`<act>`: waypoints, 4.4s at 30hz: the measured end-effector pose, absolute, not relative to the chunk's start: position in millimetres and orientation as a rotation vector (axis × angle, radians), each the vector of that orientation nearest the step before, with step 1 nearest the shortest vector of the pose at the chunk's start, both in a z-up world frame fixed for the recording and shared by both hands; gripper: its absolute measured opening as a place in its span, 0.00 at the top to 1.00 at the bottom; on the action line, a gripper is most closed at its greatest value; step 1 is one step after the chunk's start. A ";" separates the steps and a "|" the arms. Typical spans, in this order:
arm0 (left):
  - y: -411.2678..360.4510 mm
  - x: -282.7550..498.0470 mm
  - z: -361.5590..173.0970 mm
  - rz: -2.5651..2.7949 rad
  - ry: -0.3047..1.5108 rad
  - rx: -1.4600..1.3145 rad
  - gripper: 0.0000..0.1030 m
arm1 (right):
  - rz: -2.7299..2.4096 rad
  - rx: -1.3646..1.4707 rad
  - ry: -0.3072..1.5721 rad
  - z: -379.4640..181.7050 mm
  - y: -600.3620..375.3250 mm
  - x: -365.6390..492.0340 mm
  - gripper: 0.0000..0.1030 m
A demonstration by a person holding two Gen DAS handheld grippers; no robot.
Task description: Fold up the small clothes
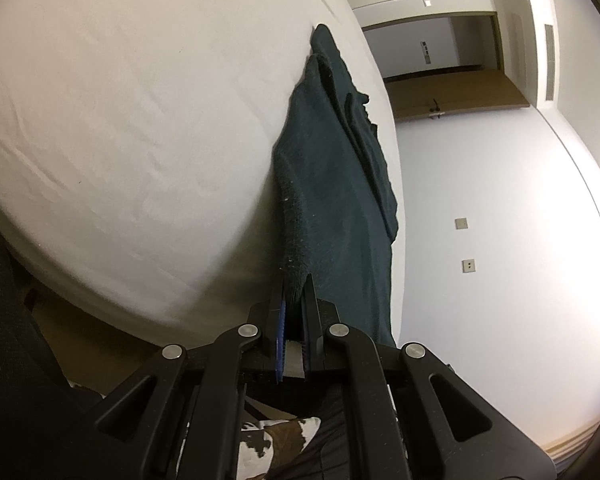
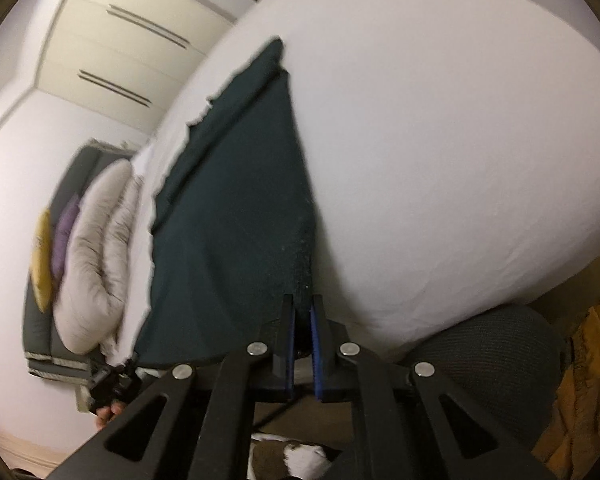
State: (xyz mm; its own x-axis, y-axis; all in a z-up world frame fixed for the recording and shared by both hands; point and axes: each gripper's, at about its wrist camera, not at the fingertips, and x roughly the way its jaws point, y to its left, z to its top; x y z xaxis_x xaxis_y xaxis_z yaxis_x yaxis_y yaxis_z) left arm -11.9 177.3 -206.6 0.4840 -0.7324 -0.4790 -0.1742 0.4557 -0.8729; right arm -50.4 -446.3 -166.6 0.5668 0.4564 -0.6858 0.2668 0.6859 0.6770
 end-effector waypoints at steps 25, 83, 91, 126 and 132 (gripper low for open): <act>195.5 13.2 -149.0 -0.472 0.855 -1.217 0.96 | 0.279 1.031 0.734 -109.1 -433.1 -5.4 0.93; 183.0 396.5 -128.1 -0.194 0.799 -0.904 0.16 | -0.127 0.785 0.634 -126.0 -465.9 335.2 0.26; 101.2 364.1 -110.0 -0.256 0.805 -0.571 0.16 | 0.009 0.534 0.713 -121.7 -394.9 333.0 0.28; 62.8 273.2 -192.3 -0.127 0.936 -0.159 0.34 | 0.134 0.947 0.755 -211.8 -429.9 231.4 0.99; 65.0 263.0 -193.3 -0.125 0.941 -0.169 0.35 | -0.016 0.977 0.692 -187.5 -456.0 201.0 0.70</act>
